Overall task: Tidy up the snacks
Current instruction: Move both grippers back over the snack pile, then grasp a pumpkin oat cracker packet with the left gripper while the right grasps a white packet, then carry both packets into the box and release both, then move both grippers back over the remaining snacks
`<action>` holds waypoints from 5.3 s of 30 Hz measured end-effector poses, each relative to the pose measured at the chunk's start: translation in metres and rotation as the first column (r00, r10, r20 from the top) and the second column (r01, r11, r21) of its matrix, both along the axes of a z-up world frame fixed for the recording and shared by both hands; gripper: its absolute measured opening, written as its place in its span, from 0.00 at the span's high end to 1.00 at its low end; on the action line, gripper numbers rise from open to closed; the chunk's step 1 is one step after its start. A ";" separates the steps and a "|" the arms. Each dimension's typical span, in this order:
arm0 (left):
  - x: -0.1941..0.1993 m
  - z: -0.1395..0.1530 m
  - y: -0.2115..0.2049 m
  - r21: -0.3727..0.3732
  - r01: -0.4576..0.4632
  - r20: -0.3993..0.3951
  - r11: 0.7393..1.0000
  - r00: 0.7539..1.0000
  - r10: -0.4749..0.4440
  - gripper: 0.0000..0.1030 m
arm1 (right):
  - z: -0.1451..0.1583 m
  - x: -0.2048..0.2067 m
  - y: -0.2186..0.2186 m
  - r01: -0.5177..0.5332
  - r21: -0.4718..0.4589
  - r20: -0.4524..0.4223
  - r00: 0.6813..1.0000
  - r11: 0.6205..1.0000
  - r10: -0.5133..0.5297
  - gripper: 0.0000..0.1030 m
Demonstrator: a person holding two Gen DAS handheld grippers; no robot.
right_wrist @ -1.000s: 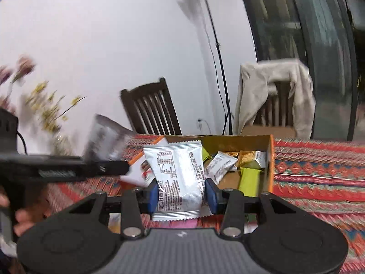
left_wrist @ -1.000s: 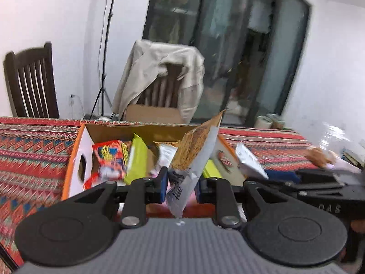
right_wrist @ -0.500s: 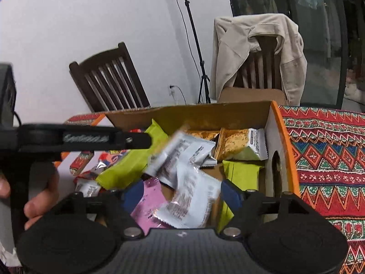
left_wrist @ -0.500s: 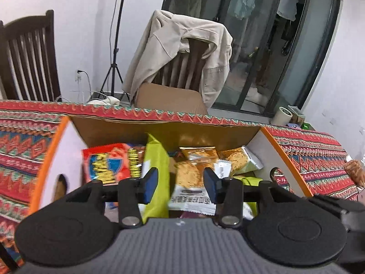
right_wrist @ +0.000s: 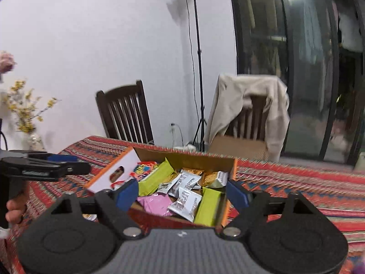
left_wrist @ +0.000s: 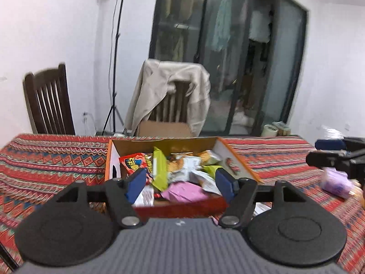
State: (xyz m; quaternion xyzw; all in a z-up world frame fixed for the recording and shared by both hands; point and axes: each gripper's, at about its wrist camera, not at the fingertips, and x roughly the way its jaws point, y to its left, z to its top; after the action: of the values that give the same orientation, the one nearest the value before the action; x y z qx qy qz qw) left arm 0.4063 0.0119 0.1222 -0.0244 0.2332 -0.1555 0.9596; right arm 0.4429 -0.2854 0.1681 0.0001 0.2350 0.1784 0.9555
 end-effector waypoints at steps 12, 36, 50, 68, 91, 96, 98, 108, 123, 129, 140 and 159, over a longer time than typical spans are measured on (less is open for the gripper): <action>-0.268 -0.026 0.018 -0.036 -0.130 0.106 0.991 0.985 0.133 0.13 | -0.014 -0.226 -0.017 0.000 0.018 0.127 0.992 1.000 -0.002 0.03; -0.304 -0.092 -0.025 0.024 -0.233 -0.050 0.972 0.971 0.234 0.05 | -0.115 -0.327 -0.020 0.046 0.002 0.055 0.997 0.999 -0.046 0.02; -0.063 -0.127 -0.023 0.081 -0.306 -0.227 0.949 0.921 0.317 0.05 | -0.126 -0.139 -0.044 0.072 0.202 -0.104 0.993 0.977 -0.052 0.03; 0.025 -0.167 -0.029 0.131 -0.329 -0.170 0.935 0.922 0.348 0.48 | -0.183 0.057 -0.009 0.179 -0.028 -0.194 0.964 0.983 -0.181 0.50; -0.153 -0.119 -0.020 -0.029 -0.183 -0.166 0.983 0.970 0.176 0.60 | -0.135 -0.172 -0.001 0.084 0.057 -0.087 0.993 0.995 -0.079 0.55; -0.164 -0.115 -0.022 -0.044 -0.162 -0.164 0.986 0.975 0.153 0.61 | -0.143 -0.201 0.011 0.054 0.041 -0.110 0.993 0.998 -0.049 0.55; -0.165 -0.112 -0.021 -0.053 -0.157 -0.156 0.986 0.977 0.147 0.61 | -0.141 -0.208 0.011 0.052 0.057 -0.108 0.993 0.997 -0.046 0.55; -0.082 -0.071 -0.002 -0.081 -0.081 -0.092 0.993 0.993 0.073 0.60 | -0.107 -0.161 0.016 -0.001 0.066 -0.031 1.000 0.998 0.003 0.55; 0.146 -0.092 -0.019 -0.056 -0.095 -0.242 0.994 0.967 0.079 0.60 | -0.107 0.126 0.080 0.034 0.089 -0.143 0.990 0.995 -0.021 0.54; 0.166 -0.109 -0.024 -0.069 -0.111 -0.244 0.991 0.965 0.091 0.29 | -0.144 0.165 0.075 0.149 0.163 -0.228 0.968 0.975 -0.109 0.33; 0.092 -0.064 -0.011 0.027 -0.081 -0.095 0.996 0.992 0.083 0.18 | -0.088 0.108 0.032 0.117 0.161 -0.093 0.990 0.980 -0.102 0.25; -0.221 -0.078 -0.018 0.159 -0.249 0.176 0.955 0.959 0.220 0.00 | -0.054 -0.197 -0.031 0.081 -0.058 0.124 0.990 0.995 -0.074 0.00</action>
State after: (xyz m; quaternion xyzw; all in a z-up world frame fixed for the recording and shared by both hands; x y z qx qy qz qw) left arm 0.1856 -0.0058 0.0440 0.0470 0.1656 -0.0200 0.9849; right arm 0.2457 -0.3167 0.1145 -0.0316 0.1816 0.1333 0.9738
